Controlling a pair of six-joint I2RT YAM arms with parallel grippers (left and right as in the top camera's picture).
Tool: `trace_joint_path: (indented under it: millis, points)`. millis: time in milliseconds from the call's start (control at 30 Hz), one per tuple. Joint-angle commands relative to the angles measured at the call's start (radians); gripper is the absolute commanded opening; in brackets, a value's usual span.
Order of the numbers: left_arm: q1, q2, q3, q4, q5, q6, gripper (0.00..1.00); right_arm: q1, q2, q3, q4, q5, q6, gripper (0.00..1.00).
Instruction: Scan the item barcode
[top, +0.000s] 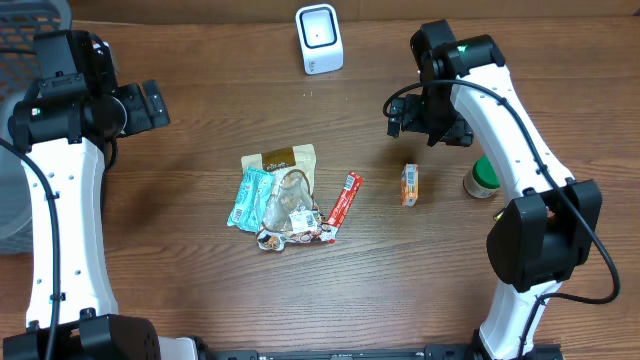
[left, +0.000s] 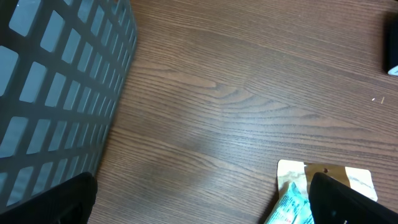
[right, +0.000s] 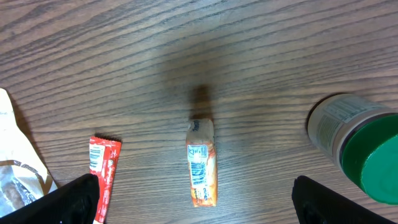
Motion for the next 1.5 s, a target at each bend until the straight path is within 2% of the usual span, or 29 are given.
trace_joint_path:
  millis: [0,233,267,300,333,400,433,600,700,1200,1467]
  points:
    - [-0.007,0.007,0.011,0.002,0.008,-0.013,1.0,0.002,-0.029,0.019,0.018,0.002,0.003,1.0]
    - [-0.007,0.007,0.011,0.002,0.008,-0.013,1.0,0.003,-0.029,0.019,0.086,-0.043,0.003,1.0]
    - [-0.007,0.007,0.011,0.002,0.008,-0.013,1.0,0.003,-0.029,0.019,0.082,-0.043,0.003,0.95]
    - [-0.007,0.007,0.011,0.002,0.008,-0.013,1.0,0.003,-0.029,0.019,0.073,-0.043,0.003,0.73]
    - [-0.007,0.007,0.011,0.002,0.008,-0.013,1.0,0.003,-0.029,0.019,0.061,-0.043,0.003,0.44]
    - [-0.007,0.007,0.011,0.002,0.009,-0.013,1.0,0.003,-0.029,0.019,0.024,-0.042,0.003,0.11]
    - [-0.008,0.007,0.011,0.002,0.009,-0.013,1.0,0.003,-0.029,0.019,0.003,-0.042,0.003,0.04]
    - [-0.009,0.007,0.011,0.002,0.008,-0.013,1.0,0.003,-0.029,-0.005,-0.136,0.016,0.005,0.04]
    - [-0.009,0.007,0.011,0.002,0.008,-0.013,1.0,0.003,-0.029,-0.053,-0.148,0.07,0.043,0.04]
    - [-0.01,0.007,0.011,0.002,0.008,-0.013,1.0,0.003,-0.028,-0.309,0.095,0.058,0.053,0.04]
    - [-0.013,0.007,0.011,0.002,0.008,-0.013,1.0,0.003,-0.028,-0.327,0.151,-0.118,0.052,0.04]
